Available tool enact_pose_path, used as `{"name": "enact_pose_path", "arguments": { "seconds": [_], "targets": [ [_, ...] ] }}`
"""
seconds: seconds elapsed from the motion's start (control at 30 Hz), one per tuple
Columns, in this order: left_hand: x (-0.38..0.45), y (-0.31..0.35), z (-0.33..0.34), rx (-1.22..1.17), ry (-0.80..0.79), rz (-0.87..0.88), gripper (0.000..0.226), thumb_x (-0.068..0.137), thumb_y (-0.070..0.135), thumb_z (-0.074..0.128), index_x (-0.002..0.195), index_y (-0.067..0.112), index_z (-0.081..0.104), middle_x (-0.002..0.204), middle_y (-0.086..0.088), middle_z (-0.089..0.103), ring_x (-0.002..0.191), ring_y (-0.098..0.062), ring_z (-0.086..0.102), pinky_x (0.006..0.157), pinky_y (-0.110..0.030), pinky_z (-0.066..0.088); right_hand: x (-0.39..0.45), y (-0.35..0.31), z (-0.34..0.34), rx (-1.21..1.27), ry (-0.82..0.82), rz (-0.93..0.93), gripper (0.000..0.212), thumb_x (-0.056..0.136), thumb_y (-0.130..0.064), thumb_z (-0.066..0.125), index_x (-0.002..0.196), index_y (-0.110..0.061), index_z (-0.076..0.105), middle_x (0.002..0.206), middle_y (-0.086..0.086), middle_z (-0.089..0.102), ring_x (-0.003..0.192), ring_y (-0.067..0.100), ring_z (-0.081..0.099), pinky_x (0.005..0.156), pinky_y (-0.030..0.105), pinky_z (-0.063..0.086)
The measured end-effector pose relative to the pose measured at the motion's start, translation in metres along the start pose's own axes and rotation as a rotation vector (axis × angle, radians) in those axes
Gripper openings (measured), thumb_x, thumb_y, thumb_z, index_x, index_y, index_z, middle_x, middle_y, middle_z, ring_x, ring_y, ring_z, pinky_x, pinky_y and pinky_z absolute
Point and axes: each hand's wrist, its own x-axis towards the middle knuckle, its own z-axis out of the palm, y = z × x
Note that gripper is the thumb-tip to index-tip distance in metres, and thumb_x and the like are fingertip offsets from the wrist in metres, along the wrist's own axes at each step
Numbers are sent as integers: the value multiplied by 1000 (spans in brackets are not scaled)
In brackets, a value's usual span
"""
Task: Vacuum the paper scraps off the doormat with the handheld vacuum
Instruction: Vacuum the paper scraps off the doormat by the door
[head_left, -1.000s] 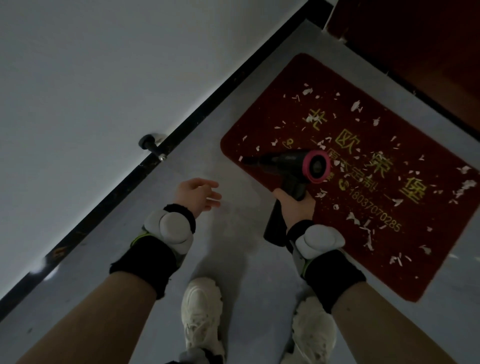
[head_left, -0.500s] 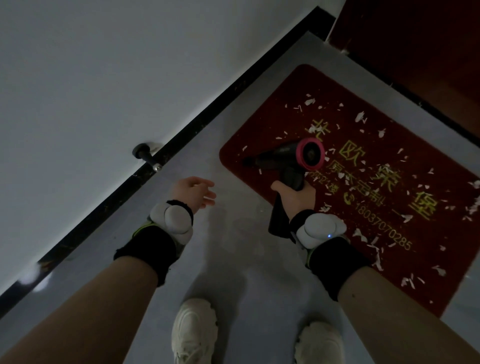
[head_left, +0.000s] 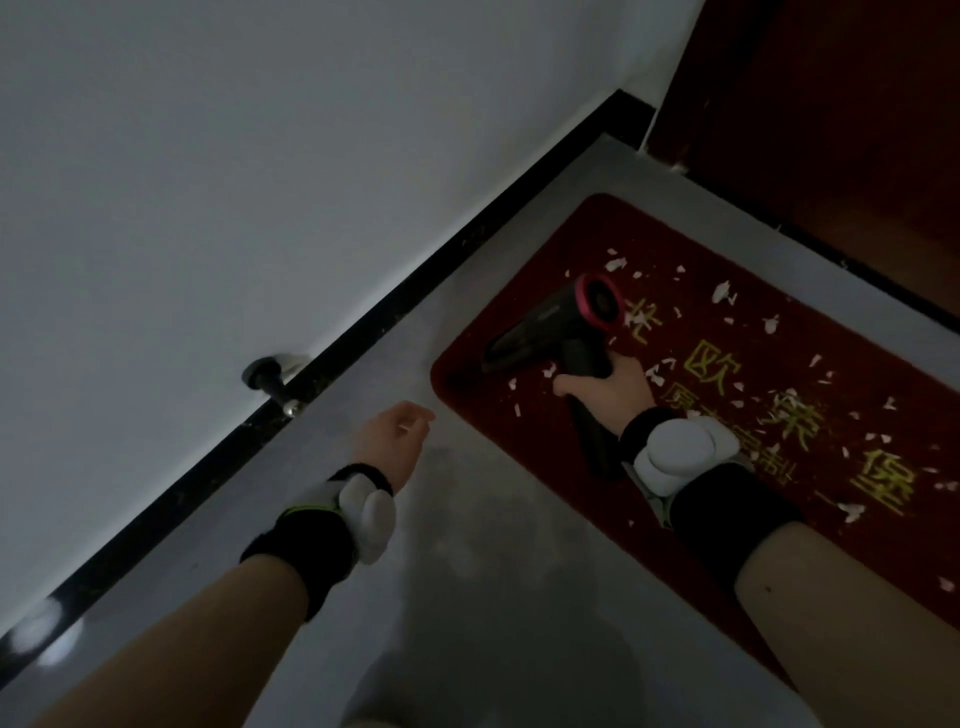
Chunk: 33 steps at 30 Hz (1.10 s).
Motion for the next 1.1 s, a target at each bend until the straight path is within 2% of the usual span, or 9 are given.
{"name": "enact_pose_path", "arguments": {
  "seconds": [0.1,0.23,0.33,0.47,0.57,0.7,0.83,0.93,1.1],
  "targets": [
    [14,-12,16,213,-93,149,48,91,39,31,125,19,56,130,-6,54,120,-26,50,102,-33,36,21,-9,-13,-90,-40,-77,16,72,-13,75,83,-11,63,75,5,60,69,23,59,58,27,46],
    [38,-27,33,432,-132,243,76,79,57,11,142,25,38,146,0,39,130,-20,40,109,-30,28,49,-17,-10,-35,92,-210,26,73,-15,74,95,-9,63,81,5,61,77,24,59,67,30,47],
    [54,-37,48,618,-181,319,98,61,64,-6,147,28,25,153,5,26,137,-16,30,112,-30,23,70,-20,-8,-29,129,-296,28,75,-15,73,99,-8,60,84,5,60,77,22,58,63,27,45],
    [68,-51,60,834,-250,390,87,70,63,1,150,28,12,156,6,14,140,-13,21,111,-31,17,87,-31,-19,-180,10,-312,22,75,-16,73,91,-12,58,77,2,57,72,21,57,58,26,44],
    [74,-47,53,902,-329,392,85,73,63,10,151,27,6,157,4,9,141,-18,19,111,-33,21,82,-44,-38,-324,-123,-302,15,76,-15,72,80,-16,58,74,3,58,64,18,56,56,25,44],
    [85,-27,39,756,-319,292,51,102,34,28,150,25,16,155,0,22,137,-20,33,108,-25,25,73,-50,-54,-464,-219,-283,16,78,-15,73,88,-8,62,74,5,60,62,19,57,57,26,47],
    [89,-32,47,792,-302,253,52,99,24,37,148,16,23,152,-7,27,132,-26,39,107,-29,33,69,-38,-56,-528,-314,-198,20,75,-17,74,90,-11,62,80,7,63,68,22,61,61,29,51],
    [79,-43,57,888,-321,250,66,95,26,42,150,11,9,155,-10,13,135,-29,33,110,-33,32,71,-34,-58,-521,-255,-211,30,73,-21,76,96,-8,62,83,7,64,69,21,62,59,27,50],
    [73,-42,51,1025,-347,330,64,99,27,37,151,9,4,158,-9,0,144,-23,16,116,-35,20,70,-26,-54,-398,4,-388,27,75,-21,74,95,-10,61,79,4,60,75,25,60,62,28,46]
  ]
}}
